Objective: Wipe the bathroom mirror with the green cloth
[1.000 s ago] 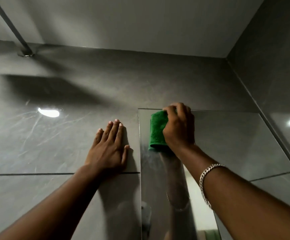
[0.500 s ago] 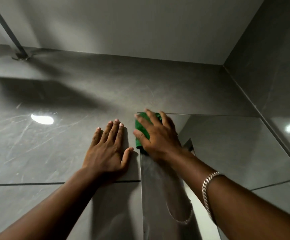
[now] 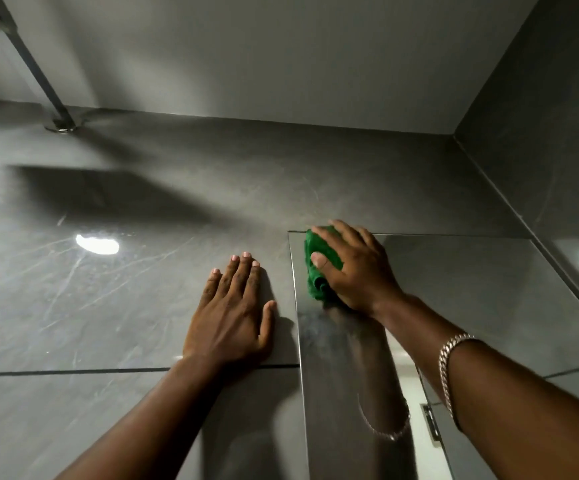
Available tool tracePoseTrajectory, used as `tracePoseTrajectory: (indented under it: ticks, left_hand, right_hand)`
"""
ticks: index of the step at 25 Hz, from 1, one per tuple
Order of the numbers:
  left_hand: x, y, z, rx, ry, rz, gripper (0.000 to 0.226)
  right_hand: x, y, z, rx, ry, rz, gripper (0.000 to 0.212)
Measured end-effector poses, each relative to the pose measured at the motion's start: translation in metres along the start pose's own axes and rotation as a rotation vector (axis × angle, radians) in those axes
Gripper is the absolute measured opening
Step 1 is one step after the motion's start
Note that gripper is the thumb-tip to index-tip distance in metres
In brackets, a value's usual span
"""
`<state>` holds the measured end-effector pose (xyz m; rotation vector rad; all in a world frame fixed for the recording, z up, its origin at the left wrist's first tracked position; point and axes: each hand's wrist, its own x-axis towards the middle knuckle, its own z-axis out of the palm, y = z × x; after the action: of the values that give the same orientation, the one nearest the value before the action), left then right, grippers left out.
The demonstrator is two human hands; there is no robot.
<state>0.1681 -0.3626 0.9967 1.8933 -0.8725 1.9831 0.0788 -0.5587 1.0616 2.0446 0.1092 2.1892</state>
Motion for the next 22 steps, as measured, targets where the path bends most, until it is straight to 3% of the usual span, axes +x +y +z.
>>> tracePoseTrajectory:
  ticks: [2,3,7,9,12,13,16,19,22]
  left_hand:
    - [-0.001,0.003,-0.001,-0.013,0.011,-0.002,0.077]
    - [-0.003,0.003,-0.001,-0.016,0.009,-0.004,0.076]
    - [-0.012,0.005,-0.003,-0.046,0.021,0.003,0.079]
    - [-0.017,0.007,-0.003,-0.040,0.019,0.001,0.079]
    - [-0.019,0.011,-0.004,-0.018,0.020,-0.010,0.079]
    - [-0.020,0.012,-0.004,-0.018,0.017,-0.010,0.079]
    - [-0.025,0.012,-0.003,-0.039,0.013,0.008,0.078]
    - [-0.034,0.013,-0.004,-0.068,0.015,0.040,0.078]
    - [-0.043,0.017,-0.003,-0.065,0.024,0.047,0.076]
  right_hand:
    - [0.019,-0.015,0.002,0.028,-0.046,0.130,0.051]
    - [0.018,-0.027,0.004,0.039,-0.095,0.092,0.052]
    - [-0.040,-0.010,0.002,0.000,-0.136,-0.305,0.056]
    - [-0.043,0.015,-0.010,-0.027,-0.087,-0.240,0.055]
    - [-0.013,0.012,-0.010,-0.011,-0.052,0.099,0.052]
    - [-0.006,0.000,-0.008,0.014,-0.076,0.136,0.052]
    - [-0.027,-0.030,0.004,0.056,-0.143,-0.093,0.056]
    - [-0.075,-0.009,-0.003,0.001,-0.140,-0.330,0.055]
    - [-0.063,0.024,-0.015,-0.024,-0.058,-0.127,0.053]
